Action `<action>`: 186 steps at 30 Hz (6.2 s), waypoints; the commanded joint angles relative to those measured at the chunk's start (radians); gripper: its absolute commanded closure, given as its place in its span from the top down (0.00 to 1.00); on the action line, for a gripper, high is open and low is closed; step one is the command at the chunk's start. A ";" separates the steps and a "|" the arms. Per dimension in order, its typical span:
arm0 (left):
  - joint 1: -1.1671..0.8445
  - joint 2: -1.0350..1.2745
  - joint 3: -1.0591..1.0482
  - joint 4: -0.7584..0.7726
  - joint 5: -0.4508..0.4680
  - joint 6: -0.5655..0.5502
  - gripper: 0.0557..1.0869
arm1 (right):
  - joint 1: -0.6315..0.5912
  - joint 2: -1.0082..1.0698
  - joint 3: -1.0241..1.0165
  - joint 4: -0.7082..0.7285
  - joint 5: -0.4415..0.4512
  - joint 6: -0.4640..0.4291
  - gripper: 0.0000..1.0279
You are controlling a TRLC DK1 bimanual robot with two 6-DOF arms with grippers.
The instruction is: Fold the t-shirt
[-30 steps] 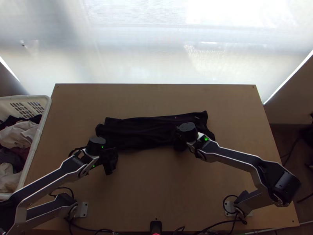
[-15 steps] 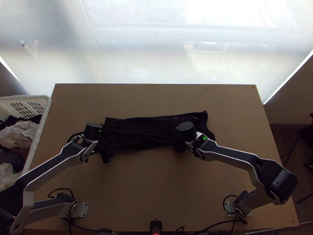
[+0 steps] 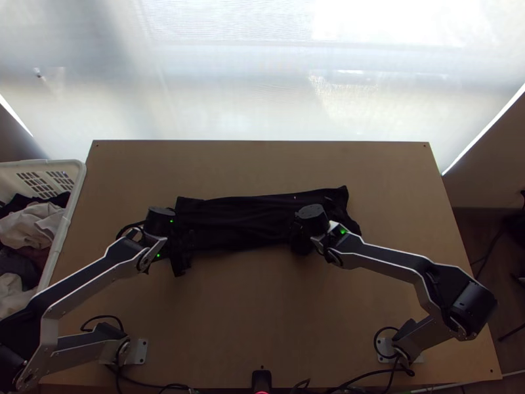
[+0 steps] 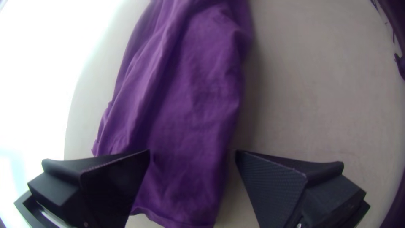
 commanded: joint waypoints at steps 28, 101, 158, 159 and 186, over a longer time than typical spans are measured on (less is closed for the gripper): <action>-0.066 0.041 -0.181 0.388 -0.106 0.032 0.84 | -0.040 0.023 0.009 0.010 -0.027 0.007 0.02; -0.434 0.190 0.294 0.422 -0.120 0.285 0.07 | -0.331 -0.476 -0.028 -0.401 -0.294 0.385 0.02; -0.693 0.946 0.994 0.302 -0.358 0.371 0.96 | -0.695 -0.755 -0.197 -0.501 -0.495 0.300 0.02; -0.693 0.938 0.991 0.295 -0.354 0.371 0.96 | -0.695 -0.761 -0.200 -0.503 -0.495 0.300 0.02; -0.612 0.721 1.044 -0.011 -0.256 0.360 0.96 | -0.680 -0.867 -0.243 -0.559 -0.495 0.316 0.02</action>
